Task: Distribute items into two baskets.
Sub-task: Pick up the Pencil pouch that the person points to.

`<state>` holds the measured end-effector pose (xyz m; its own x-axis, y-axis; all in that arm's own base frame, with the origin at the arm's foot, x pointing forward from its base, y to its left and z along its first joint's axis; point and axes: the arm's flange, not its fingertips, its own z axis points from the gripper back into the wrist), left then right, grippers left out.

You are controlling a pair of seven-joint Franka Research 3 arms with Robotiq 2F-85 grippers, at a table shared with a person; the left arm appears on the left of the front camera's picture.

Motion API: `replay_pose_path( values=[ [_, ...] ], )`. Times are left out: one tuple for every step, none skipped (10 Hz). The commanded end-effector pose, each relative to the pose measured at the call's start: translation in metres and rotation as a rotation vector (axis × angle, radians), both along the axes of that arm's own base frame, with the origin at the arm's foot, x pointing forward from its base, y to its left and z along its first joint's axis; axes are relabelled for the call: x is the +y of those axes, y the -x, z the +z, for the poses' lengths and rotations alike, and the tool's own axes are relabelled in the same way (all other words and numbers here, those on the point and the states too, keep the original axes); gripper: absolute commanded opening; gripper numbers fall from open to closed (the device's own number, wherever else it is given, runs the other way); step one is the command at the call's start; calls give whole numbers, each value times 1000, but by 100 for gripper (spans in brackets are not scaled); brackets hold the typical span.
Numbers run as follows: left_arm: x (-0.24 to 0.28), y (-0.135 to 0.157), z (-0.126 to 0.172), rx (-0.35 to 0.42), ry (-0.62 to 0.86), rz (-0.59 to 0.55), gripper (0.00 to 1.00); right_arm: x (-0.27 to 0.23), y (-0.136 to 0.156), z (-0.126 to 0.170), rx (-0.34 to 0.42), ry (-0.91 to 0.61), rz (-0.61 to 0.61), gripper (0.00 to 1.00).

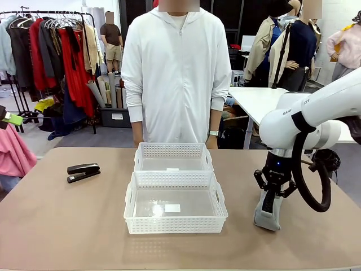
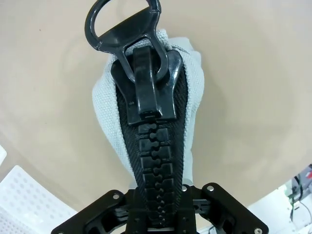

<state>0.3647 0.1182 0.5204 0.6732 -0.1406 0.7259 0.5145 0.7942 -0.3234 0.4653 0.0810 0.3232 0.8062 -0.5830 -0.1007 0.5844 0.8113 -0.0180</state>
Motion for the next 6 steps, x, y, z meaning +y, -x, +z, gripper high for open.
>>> replay_pose_path(
  values=[
    [1,-1,0,-11,14,-3,100,-4,-2,-1,-10,-37,16,0],
    [1,-1,0,-11,14,-3,100,-4,-2,-1,-10,-37,16,0],
    [1,-1,0,-11,14,-3,100,-4,-2,-1,-10,-37,16,0],
    [1,-1,0,-11,14,-3,100,-4,-2,-1,-10,-37,16,0],
    [1,-1,0,-11,14,-3,100,-4,-2,-1,-10,-37,16,0],
    [1,-1,0,-11,14,-3,100,-4,-2,-1,-10,-37,16,0]
  ],
)
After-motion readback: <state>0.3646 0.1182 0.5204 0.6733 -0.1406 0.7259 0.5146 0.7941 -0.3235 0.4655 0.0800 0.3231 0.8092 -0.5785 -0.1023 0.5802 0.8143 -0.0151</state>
